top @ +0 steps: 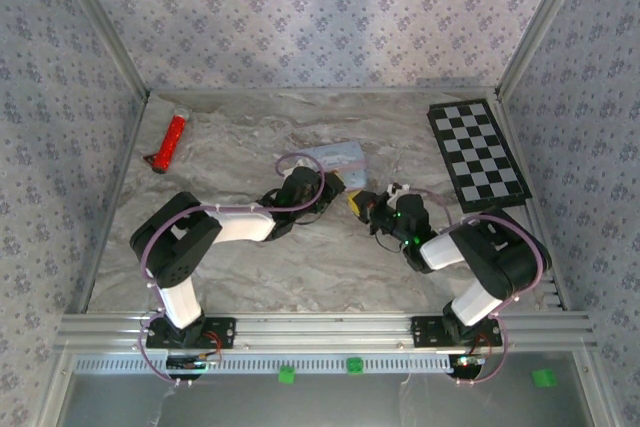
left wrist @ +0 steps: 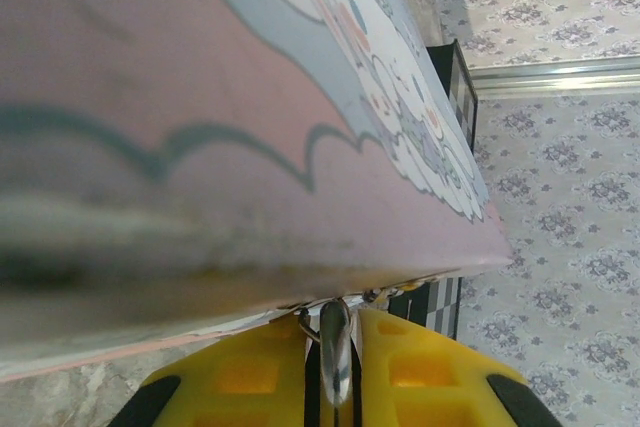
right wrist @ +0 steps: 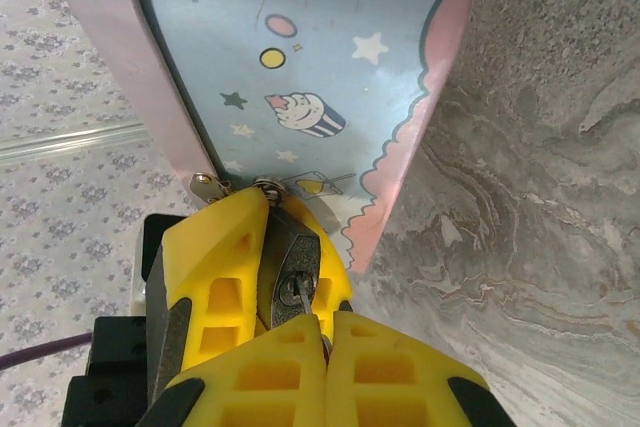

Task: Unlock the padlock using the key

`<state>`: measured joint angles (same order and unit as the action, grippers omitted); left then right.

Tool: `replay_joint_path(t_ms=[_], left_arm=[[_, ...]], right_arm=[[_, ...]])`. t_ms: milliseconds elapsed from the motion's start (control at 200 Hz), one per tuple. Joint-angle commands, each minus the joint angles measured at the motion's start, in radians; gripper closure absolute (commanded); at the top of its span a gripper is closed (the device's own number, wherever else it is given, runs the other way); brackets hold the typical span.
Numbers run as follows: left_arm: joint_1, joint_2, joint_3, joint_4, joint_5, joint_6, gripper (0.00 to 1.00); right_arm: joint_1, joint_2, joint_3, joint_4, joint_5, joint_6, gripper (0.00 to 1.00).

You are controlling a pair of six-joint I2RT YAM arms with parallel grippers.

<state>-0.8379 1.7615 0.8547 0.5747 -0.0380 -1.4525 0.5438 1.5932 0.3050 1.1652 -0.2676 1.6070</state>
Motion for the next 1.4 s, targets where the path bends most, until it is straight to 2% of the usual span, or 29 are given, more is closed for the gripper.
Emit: replay_joint_path(t_ms=[0,125,360,450,620,755,1014,1174,1284,1394], left_arm=[[-0.098,-0.035,0.056,0.089,0.246,-0.012,0.96],[-0.101,-0.040,0.063,0.090,0.253,-0.017,0.96],[-0.109,-0.068,0.055,0.059,0.244,-0.005,0.96],[-0.109,-0.055,0.056,0.071,0.248,-0.009,0.96],[-0.115,-0.030,0.065,0.084,0.255,-0.019,0.96],[-0.118,-0.030,0.069,0.060,0.255,-0.011,0.96],[-0.121,-0.022,0.066,0.061,0.254,-0.012,0.96],[-0.141,-0.010,0.092,0.086,0.268,-0.033,0.96],[-0.166,-0.012,0.113,0.101,0.278,-0.050,0.96],[-0.185,-0.017,0.124,0.096,0.280,-0.054,0.97]], right_arm=[[0.037,0.046,0.074,0.063,0.036,-0.022,1.00],[0.032,0.118,0.089,0.167,0.019,0.013,1.00],[-0.071,0.072,0.092,0.116,-0.032,-0.007,1.00],[-0.055,0.043,0.114,0.062,-0.041,-0.027,1.00],[-0.006,0.078,0.135,0.083,-0.042,-0.030,1.00],[-0.017,0.083,0.134,0.105,-0.050,-0.030,1.00],[-0.032,0.010,0.147,-0.007,-0.061,-0.083,1.00],[0.005,0.093,0.170,0.078,-0.065,-0.065,1.00],[-0.024,0.144,0.178,0.181,-0.082,-0.052,1.00],[-0.049,0.146,0.188,0.179,-0.106,-0.066,1.00]])
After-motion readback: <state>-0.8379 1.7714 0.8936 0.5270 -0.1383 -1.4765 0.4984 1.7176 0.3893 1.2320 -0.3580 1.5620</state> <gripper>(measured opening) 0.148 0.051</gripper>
